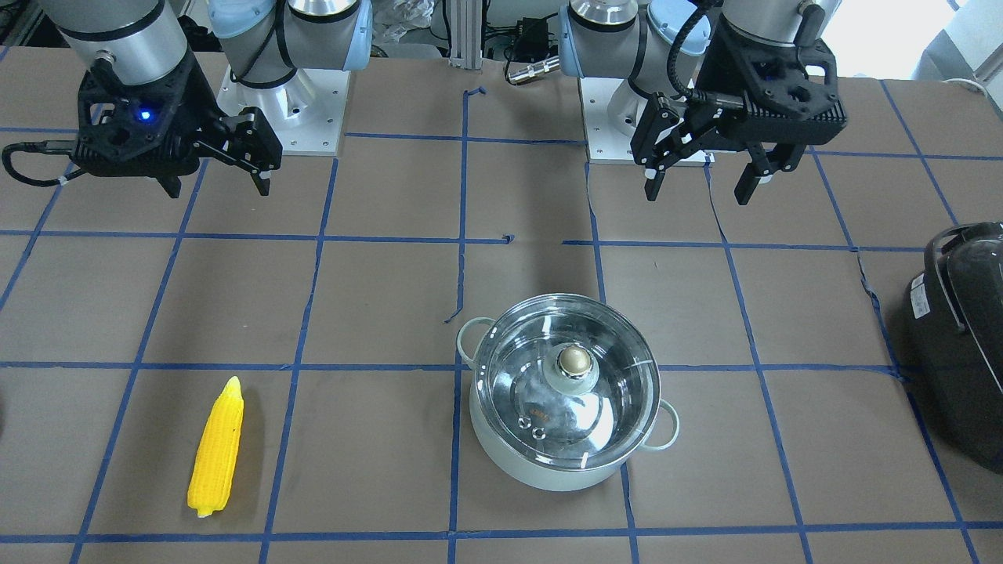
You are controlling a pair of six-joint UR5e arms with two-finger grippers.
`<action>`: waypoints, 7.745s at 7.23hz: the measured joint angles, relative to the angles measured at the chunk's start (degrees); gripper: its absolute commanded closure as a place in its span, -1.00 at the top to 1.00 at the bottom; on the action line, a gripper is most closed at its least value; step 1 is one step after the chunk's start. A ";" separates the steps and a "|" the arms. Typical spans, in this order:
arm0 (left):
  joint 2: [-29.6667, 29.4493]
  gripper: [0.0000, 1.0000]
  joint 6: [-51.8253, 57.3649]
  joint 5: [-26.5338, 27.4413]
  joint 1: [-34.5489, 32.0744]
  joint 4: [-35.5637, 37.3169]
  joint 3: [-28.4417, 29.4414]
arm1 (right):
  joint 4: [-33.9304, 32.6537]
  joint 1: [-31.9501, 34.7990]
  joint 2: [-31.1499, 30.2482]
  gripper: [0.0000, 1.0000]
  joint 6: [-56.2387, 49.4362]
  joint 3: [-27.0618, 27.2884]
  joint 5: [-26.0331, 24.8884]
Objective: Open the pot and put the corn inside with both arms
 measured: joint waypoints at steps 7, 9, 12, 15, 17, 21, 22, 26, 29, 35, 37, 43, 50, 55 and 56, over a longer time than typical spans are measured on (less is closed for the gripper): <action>-0.11 1.00 -0.41 -0.02 -0.28 -0.01 -0.17 | -0.33 -0.67 0.23 1.00 0.45 0.35 0.32; -0.04 1.00 -0.56 -0.01 -0.40 -0.30 -0.22 | -0.11 -0.68 0.37 1.00 0.30 0.38 0.17; -0.01 1.00 -0.78 -0.02 -0.44 -0.48 -0.46 | 0.50 -0.57 0.26 1.00 0.09 0.33 0.02; 0.02 1.00 -0.87 -0.09 -0.47 -0.46 -0.52 | 0.54 -0.51 0.30 1.00 0.53 0.40 0.28; -0.48 0.85 -0.85 -0.08 -0.48 -0.16 -0.43 | 0.48 -0.45 0.36 1.00 0.57 0.41 0.37; -8.57 0.89 -5.48 -1.96 -4.57 8.73 0.27 | 0.18 -0.42 0.39 1.00 0.61 0.44 0.22; -11.50 0.88 -5.73 -2.28 -5.37 11.09 0.29 | -0.01 -0.42 0.42 1.00 0.64 0.47 0.13; -19.84 0.86 -6.67 -2.14 -6.79 17.38 -0.27 | -0.25 -0.75 1.75 1.00 0.07 0.49 -0.20; -22.30 0.86 -8.89 -1.79 -8.07 19.95 -0.33 | -6.05 -3.47 6.43 1.00 -0.88 0.42 -0.12; -23.47 -0.33 -8.55 -1.59 -8.21 20.16 -0.62 | -26.34 -5.94 21.91 1.00 -4.05 0.62 0.16; -23.41 -0.80 -8.58 -1.59 -8.19 20.15 -0.76 | -33.75 -6.01 27.44 1.00 -5.59 1.63 -0.20; -18.81 -0.83 -8.13 -1.73 -2.95 13.80 2.56 | -37.64 -6.13 33.86 -0.15 -5.60 3.26 -0.21; -18.74 -0.86 10.33 -1.87 15.15 12.48 -0.69 | -36.83 -5.71 31.91 -1.00 -1.26 1.02 0.60; -24.41 -0.98 15.98 -2.02 18.80 25.14 -7.37 | -22.31 13.73 28.20 -1.00 23.51 -14.07 2.20; -25.43 -0.98 16.93 -2.19 19.79 25.92 -7.46 | -19.44 17.97 28.76 -1.00 28.43 -17.41 2.02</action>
